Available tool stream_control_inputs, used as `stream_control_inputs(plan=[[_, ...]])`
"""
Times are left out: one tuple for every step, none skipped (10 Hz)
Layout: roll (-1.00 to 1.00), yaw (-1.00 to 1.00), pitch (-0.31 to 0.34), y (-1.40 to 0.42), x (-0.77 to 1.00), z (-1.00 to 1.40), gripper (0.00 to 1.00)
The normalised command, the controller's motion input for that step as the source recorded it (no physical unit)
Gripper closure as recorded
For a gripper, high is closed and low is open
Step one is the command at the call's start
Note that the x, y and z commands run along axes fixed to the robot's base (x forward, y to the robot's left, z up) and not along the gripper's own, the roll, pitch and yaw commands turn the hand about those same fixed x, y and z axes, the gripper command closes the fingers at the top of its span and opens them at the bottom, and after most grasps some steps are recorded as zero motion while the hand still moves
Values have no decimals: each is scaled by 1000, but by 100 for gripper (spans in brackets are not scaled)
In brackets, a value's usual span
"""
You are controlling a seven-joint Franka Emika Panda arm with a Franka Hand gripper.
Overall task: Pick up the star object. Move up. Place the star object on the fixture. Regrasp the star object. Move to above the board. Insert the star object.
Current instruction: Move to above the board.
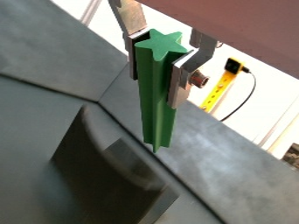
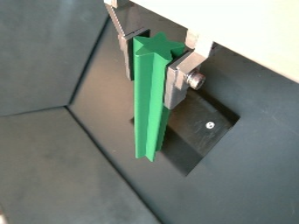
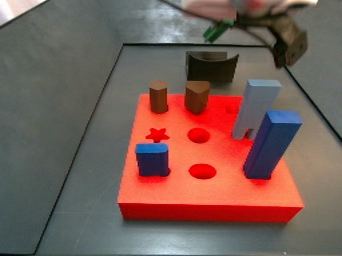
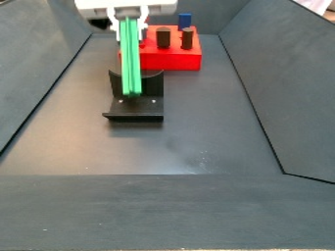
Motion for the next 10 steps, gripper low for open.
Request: stream_control_inputs(plan=[[-51,-113,86,91,-20,1000,100],[-47,-73,125,83,-23,1000,100],[-45,-53,140,78,-24,1000,100],[-49,-9,152,66,-25,1000,100],[-57,30,153,56,-28,1000,100],[-65,55,146,38,-20,873,100],[-61,76,139,22,-9,695,100],[-57,90,132,9,3,519,100],[-51,101,128,-5,17,285,100],[-46,106,125,-8,21,168,100]])
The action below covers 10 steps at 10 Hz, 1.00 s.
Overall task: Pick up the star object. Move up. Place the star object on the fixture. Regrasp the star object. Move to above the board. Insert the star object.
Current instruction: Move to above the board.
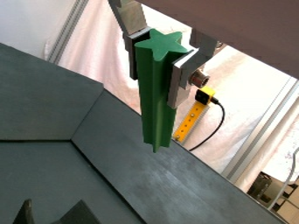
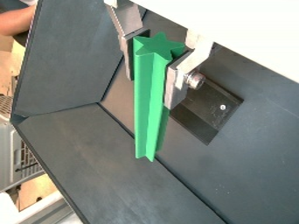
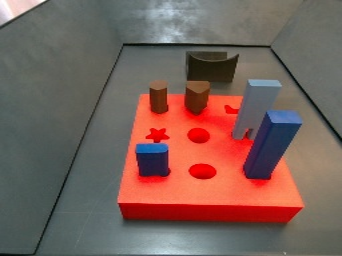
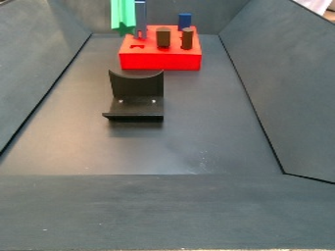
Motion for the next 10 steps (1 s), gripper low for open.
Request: stream_control_inputs(plan=[[-1000,-24,-22,-1000,-631,283,100],[-1000,-25,-26,-1000,-632,287,100],[-1000,-27,-50,-1000,-674,304,100],[-1000,-33,-55,-1000,-685,288,100],[-1000,-38,-55,-1000,-693,297,100],[-1000,-41,-56,-1000,-698,298,100],[-1000,-47,-55,-1000,-728,297,100],[-1000,-50,-56,-1000,-744,302,100],[-1000,-53,-61,-792,-622,246,100],[-1000,-56,-64,-490,-419,147,100]])
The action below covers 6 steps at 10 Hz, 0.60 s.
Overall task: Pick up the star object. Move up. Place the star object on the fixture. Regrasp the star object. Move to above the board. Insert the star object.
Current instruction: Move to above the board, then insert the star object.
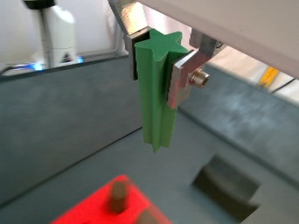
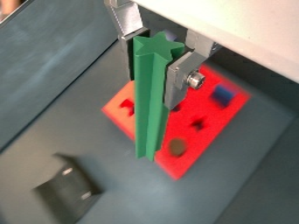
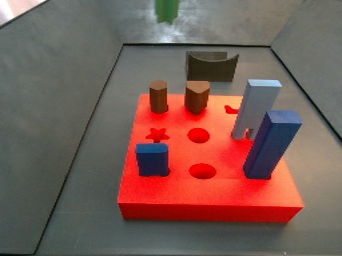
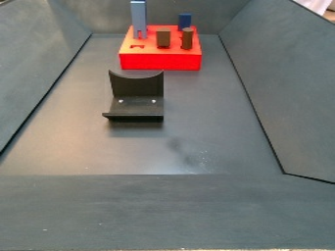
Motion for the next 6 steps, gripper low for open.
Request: stream_control_inputs(plan=[[-1000,-55,-54,-215,-217,60,100],[-905,-50,-46,-109,-132,41,100],[-658,-34,-42,-44,-89,20,100],[-387,-21,-31,-21,-57,6,100],[-253,-15,-19,-11,-40,7,100],[0,0,0,0,0,26,100]])
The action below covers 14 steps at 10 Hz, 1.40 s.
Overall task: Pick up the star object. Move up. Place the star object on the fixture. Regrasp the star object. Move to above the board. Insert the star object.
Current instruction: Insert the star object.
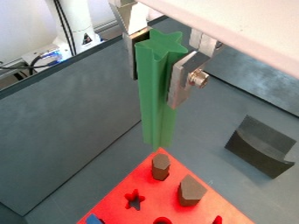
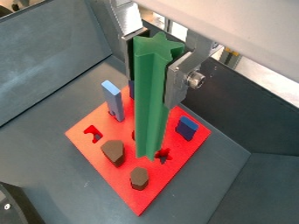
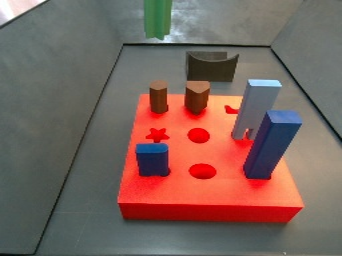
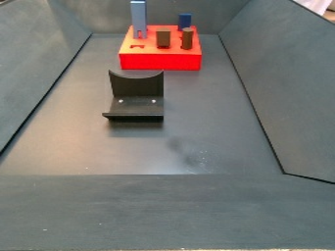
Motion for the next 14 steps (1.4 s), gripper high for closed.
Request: stream_control_inputs(plan=[[-9,0,-9,0,0,-89,100],[-231,-109,-47,0,46,-289,100],[-236,-349,-10,-137,0,-500,100],[-254,-666,-53,-191,-46,-343,100],[-201,-803,-106,-126,0,-274,100],[-196,-809,-107,-129,0,-277,100],[-187,-743,-93,-194,-23,-357,100],[-186,-669,-73,-223,0,-440,100],[-190,-637,-50,-220,0,-457,100],[-180,-606,0,-223,0,-549,100],[-176,-537,39,-234,0,-591,100],[-174,-529,43,-240,6,-580,100],[-197,-500,44,-200,57,-546,100],[-146,-414,33,-146,34,-429,100]])
